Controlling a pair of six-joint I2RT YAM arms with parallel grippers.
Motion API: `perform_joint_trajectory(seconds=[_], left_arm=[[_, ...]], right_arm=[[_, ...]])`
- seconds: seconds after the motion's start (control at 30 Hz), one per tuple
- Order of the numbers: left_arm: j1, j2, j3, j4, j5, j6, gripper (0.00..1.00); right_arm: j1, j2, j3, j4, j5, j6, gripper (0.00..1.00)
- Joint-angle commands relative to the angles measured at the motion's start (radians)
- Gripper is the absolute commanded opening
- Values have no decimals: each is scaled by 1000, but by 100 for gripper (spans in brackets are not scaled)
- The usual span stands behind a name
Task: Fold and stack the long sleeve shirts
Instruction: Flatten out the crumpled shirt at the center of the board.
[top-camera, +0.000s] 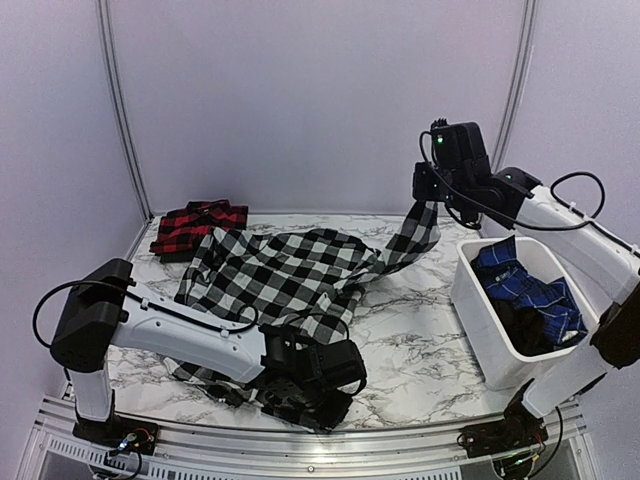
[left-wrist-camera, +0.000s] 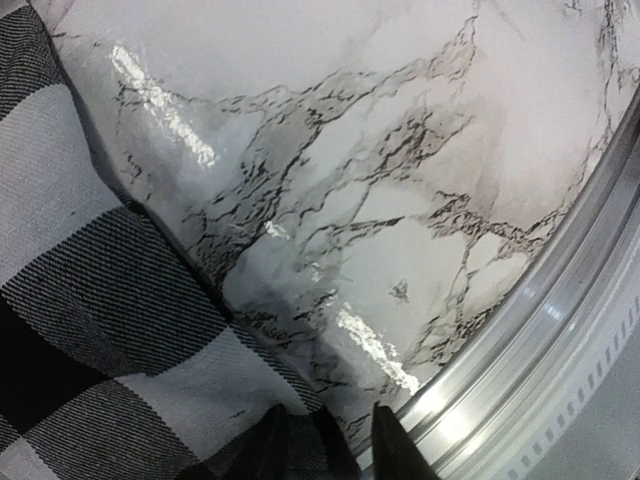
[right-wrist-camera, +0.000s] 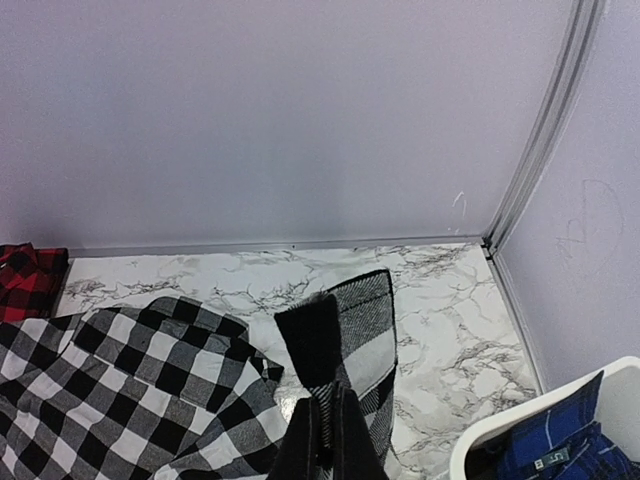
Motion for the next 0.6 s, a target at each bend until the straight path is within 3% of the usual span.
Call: perform_joint_trajectory(seconds=[0.0, 0.07, 0.27, 0.47, 0.57], left_arm=[[-10, 47, 49, -69, -49, -9, 18], [-13, 40, 58, -76, -55, -10, 9], [-15, -75, 38, -90, -63, -15, 11], [-16, -222, -24, -87, -49, -10, 5], [-16, -253, -30, -89, -45, 3, 8]], right_arm=[[-28, -19, 84, -32, 62, -77, 0], [-53, -17, 107, -30, 55, -98, 0], [-127, -1, 164, -26, 33, -150, 0], [-199, -6, 193, -18, 10, -176, 0], [-226, 8, 223, -8, 9, -200, 0]])
